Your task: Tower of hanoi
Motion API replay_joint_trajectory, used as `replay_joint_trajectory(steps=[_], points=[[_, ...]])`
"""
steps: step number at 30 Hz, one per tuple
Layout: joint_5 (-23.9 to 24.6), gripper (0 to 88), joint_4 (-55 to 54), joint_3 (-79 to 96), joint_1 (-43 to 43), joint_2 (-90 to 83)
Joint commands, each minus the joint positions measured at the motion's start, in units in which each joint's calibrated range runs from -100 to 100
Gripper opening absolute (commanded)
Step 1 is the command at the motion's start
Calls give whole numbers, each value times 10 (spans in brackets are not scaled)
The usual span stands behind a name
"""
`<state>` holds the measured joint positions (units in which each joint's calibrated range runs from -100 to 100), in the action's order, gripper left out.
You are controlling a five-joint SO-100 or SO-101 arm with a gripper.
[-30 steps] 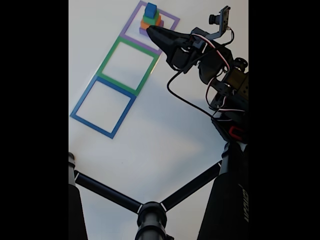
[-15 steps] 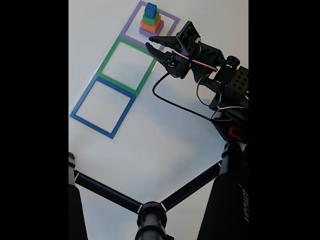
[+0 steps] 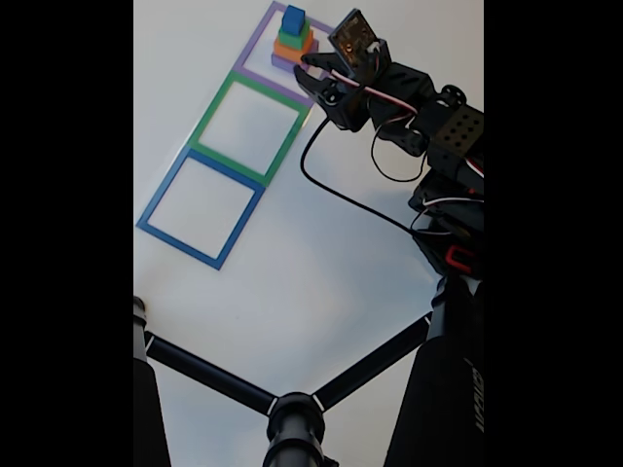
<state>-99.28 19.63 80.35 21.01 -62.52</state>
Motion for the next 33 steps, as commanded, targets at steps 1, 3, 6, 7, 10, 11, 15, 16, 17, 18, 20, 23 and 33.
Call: replay_joint_trajectory(steps=[1,3,6,7,10,11,15,16,17,18,20,23,33], points=[[-7,1,222,-185,-3,3],[-7,1,308,-263,-4,7],[-7,1,419,-374,-1,20],[-7,1,453,-413,2,29],[-7,0,545,-527,13,65],[-7,0,570,-562,18,77],[-7,0,645,-659,40,106],[-7,0,655,-673,46,112],[-7,0,663,-687,53,118],[-7,0,674,-703,59,127],[-7,2,690,-728,72,141],[-7,71,688,-748,92,156],[-7,1,672,-795,123,193]])
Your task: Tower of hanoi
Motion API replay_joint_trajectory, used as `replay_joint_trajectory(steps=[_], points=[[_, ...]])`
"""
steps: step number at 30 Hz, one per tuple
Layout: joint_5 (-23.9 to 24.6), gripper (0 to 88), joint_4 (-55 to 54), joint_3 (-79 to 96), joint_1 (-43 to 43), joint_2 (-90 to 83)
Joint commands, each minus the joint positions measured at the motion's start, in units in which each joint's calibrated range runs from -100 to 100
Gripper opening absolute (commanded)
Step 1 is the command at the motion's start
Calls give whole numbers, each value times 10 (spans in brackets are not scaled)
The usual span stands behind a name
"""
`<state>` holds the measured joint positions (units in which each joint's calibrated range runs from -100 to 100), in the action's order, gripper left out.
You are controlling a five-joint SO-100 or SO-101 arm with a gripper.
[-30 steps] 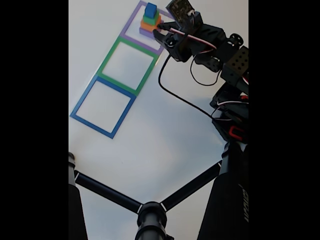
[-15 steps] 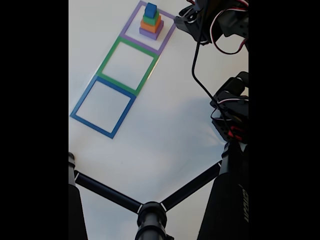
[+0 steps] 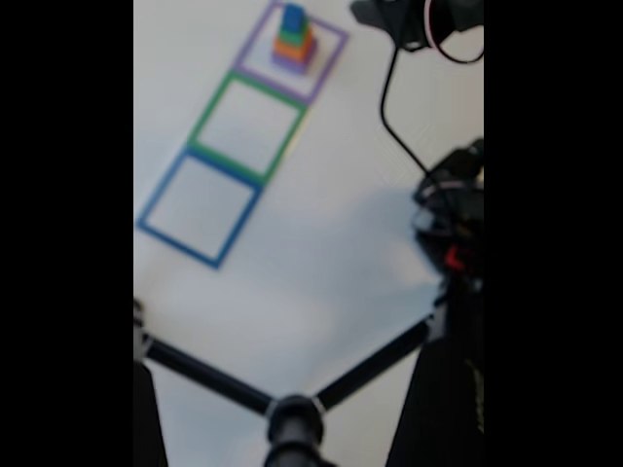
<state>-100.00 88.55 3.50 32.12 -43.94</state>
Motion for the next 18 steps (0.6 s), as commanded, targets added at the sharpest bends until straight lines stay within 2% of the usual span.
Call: replay_joint_trajectory(steps=[1,12,18], points=[[0,1,-19,-27,14,7],[0,11,-50,13,38,22],[0,48,-174,174,48,-29]])
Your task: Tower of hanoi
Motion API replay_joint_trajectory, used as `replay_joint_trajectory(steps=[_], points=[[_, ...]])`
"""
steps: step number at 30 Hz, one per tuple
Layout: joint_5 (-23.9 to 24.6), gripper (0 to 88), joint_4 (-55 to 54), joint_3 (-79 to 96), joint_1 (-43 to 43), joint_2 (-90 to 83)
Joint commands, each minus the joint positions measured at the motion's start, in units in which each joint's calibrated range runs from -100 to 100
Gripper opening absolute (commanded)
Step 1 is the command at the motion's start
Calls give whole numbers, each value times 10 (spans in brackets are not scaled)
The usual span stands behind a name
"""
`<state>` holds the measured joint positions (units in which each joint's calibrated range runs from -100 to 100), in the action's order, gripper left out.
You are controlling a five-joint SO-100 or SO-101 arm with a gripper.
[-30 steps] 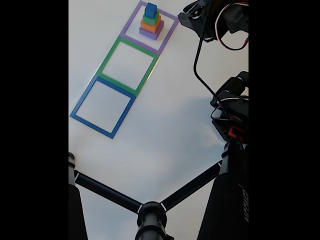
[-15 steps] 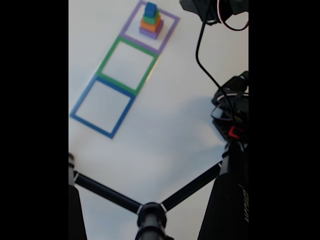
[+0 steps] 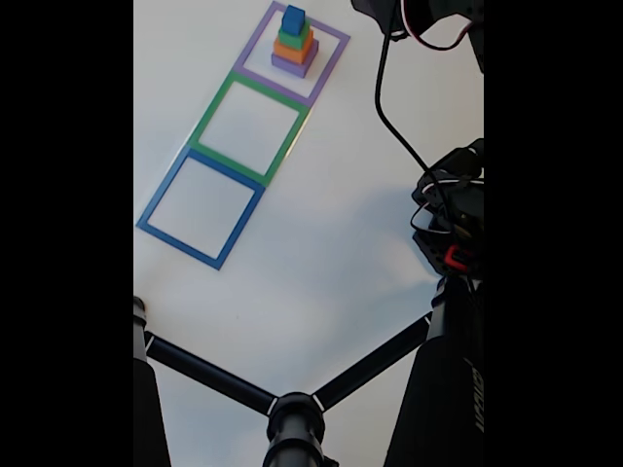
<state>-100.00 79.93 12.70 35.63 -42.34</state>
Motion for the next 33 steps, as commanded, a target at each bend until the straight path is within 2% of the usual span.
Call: replay_joint_trajectory(steps=[1,16,23,27,33], points=[[0,56,-118,117,14,-57],[0,186,-567,459,51,-67],[0,208,-696,539,66,-46],[0,288,-753,565,60,-24],[0,303,-824,594,46,10]])
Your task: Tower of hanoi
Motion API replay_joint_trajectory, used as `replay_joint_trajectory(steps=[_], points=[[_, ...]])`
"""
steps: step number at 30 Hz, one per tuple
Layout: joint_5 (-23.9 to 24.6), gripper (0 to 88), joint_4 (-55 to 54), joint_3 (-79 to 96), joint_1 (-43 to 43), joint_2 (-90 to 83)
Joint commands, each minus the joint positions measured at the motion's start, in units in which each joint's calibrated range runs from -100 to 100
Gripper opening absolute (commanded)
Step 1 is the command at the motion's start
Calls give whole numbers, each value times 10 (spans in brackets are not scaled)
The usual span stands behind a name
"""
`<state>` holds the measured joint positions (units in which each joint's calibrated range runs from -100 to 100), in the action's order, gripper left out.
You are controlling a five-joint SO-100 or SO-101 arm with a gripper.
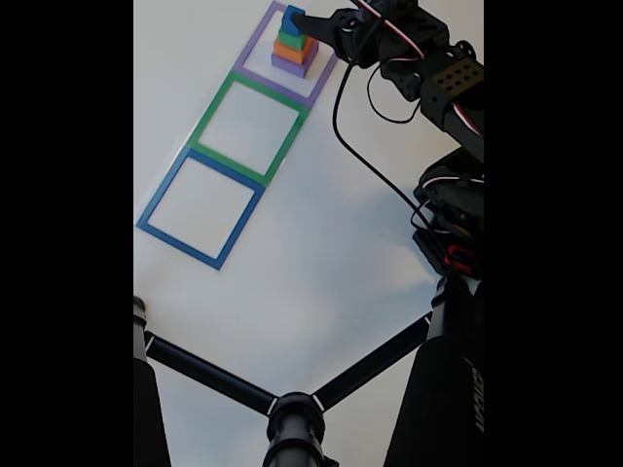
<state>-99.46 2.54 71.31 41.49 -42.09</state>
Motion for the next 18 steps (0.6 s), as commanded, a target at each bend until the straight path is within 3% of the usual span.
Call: replay_joint_trajectory(steps=[1,18], points=[[-5,303,-68,16,-15,13],[-5,285,-258,40,-31,156]])
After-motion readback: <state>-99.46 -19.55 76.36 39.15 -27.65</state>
